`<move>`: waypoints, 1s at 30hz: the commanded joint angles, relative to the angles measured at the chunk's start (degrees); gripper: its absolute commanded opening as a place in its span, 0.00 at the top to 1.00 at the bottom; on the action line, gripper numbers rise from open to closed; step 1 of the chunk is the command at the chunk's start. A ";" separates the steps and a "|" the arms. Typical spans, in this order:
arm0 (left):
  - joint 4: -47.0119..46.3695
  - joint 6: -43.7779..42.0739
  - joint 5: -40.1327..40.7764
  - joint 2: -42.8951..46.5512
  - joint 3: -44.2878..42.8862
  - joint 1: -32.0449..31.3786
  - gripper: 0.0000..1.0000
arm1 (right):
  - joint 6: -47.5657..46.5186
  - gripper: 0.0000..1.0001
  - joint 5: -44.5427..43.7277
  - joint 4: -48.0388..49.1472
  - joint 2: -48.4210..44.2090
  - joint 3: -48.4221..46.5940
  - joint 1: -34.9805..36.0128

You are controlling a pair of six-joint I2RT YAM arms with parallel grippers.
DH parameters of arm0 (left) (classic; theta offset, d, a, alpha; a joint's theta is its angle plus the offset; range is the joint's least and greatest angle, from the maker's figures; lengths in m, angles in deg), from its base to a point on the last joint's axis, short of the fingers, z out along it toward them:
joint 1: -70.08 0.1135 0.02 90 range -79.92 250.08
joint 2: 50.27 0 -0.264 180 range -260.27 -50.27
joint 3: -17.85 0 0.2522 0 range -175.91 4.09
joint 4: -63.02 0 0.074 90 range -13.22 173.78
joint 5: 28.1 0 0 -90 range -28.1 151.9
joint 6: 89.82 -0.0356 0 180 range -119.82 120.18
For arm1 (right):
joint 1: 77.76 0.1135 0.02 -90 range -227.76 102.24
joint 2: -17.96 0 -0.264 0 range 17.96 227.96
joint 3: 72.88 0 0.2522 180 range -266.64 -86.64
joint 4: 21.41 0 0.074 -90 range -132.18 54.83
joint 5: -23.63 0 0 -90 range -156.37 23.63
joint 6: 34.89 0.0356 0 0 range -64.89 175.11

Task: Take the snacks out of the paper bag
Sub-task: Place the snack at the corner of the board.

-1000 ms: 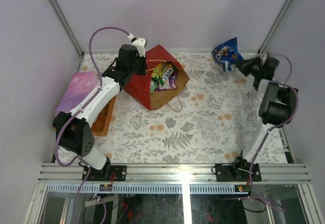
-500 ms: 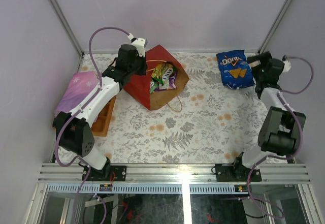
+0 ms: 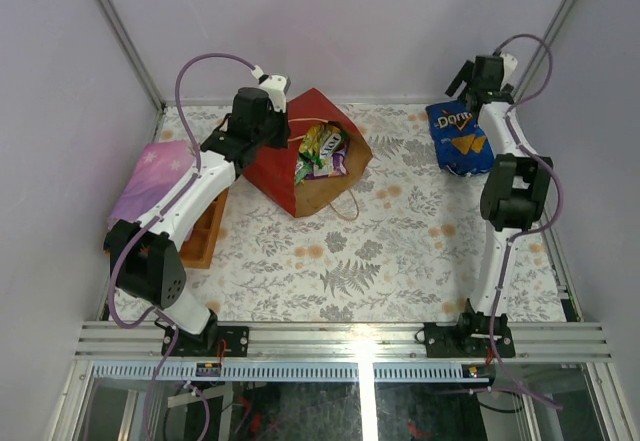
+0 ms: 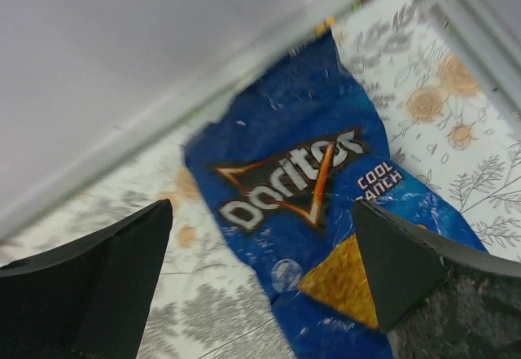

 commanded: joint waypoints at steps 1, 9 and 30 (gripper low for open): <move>-0.29 -0.05 0.95 1.44 -0.16 0.78 0.94 | -5.72 0.01 0.74 -16.30 11.11 -11.17 -0.27; -0.64 -0.14 1.06 1.46 0.25 0.76 0.95 | -4.61 0.01 0.83 -18.06 15.46 -11.55 -1.63; -0.71 0.44 0.27 1.17 -0.60 0.80 0.94 | 5.76 0.00 8.68 -9.80 5.81 0.67 -10.80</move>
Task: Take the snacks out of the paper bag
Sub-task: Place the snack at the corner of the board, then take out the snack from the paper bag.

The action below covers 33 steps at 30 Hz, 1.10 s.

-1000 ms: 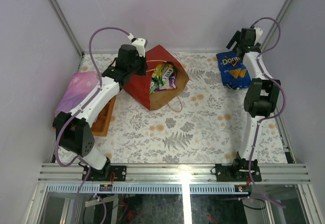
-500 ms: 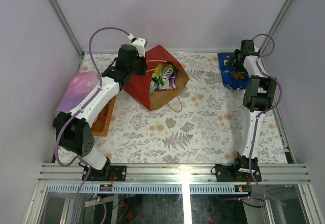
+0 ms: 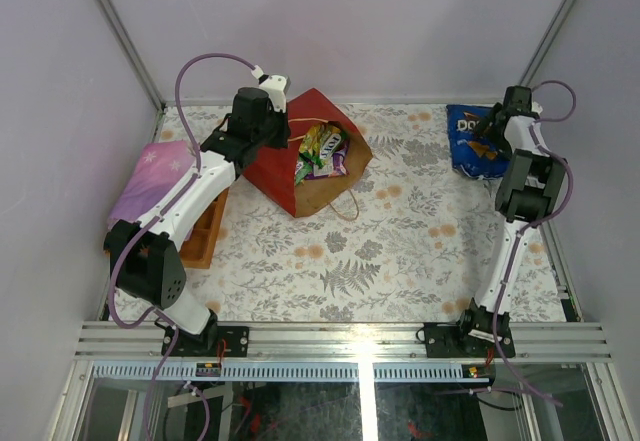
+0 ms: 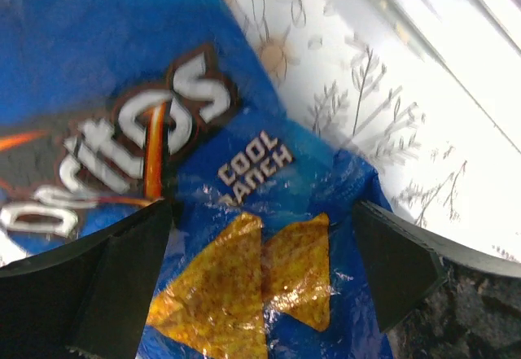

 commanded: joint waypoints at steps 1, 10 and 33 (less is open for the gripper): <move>-0.71 0.54 0.25 1.05 -0.68 0.82 0.94 | 4.65 0.00 6.50 13.55 -15.89 15.63 0.45; -1.21 1.35 -0.70 0.83 -0.57 0.74 0.94 | 6.39 0.00 3.39 29.10 -45.92 40.03 14.70; -3.70 0.76 1.56 4.81 4.34 1.08 0.94 | 40.28 0.21 10.49 80.84 -30.97 66.09 49.14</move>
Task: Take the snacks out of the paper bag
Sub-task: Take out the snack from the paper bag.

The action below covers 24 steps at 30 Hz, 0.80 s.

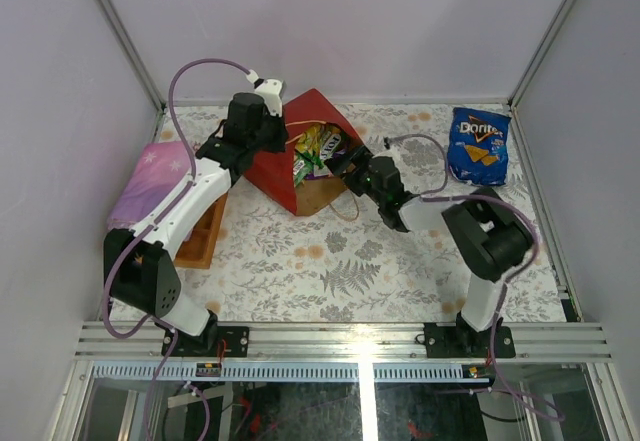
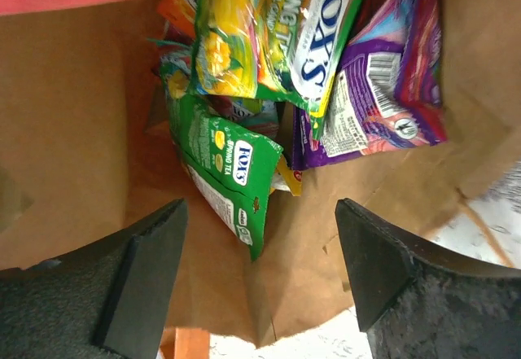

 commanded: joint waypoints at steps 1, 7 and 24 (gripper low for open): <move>-2.62 -0.36 1.62 1.71 1.29 1.16 0.94 | 7.67 0.24 7.71 9.79 9.98 -6.87 0.71; -2.80 -0.37 1.15 1.32 1.35 1.48 0.94 | 5.31 0.29 10.20 8.90 15.47 -13.21 1.40; -2.71 -0.47 0.95 1.13 1.44 2.09 0.94 | 5.01 0.41 13.57 3.65 25.34 -23.09 2.25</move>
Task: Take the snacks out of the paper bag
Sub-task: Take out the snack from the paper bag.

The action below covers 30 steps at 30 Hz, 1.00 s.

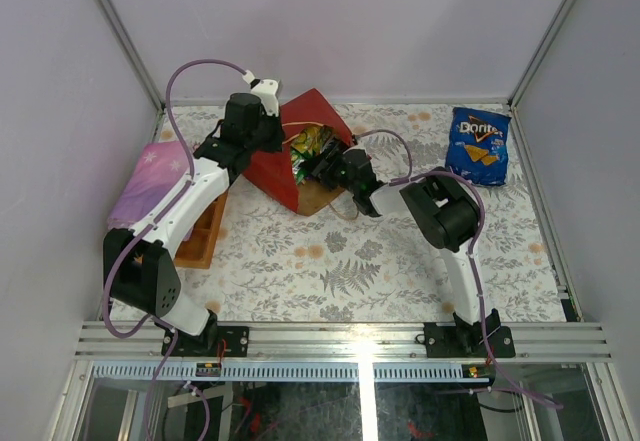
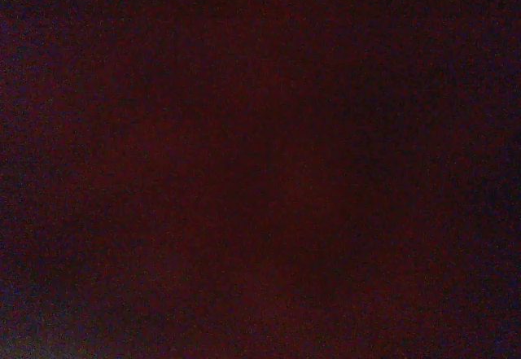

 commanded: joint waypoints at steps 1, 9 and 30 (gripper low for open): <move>-2.30 -0.46 0.85 0.97 0.68 1.09 0.94 | -1.30 0.40 0.54 -1.53 -0.83 -1.68 0.88; -2.47 -0.25 0.13 0.63 0.50 1.21 0.94 | -1.82 0.41 0.73 0.20 -0.40 0.49 0.88; -2.17 -0.38 0.82 0.15 0.55 1.20 0.94 | 0.30 1.00 6.32 6.21 -2.61 -1.56 0.89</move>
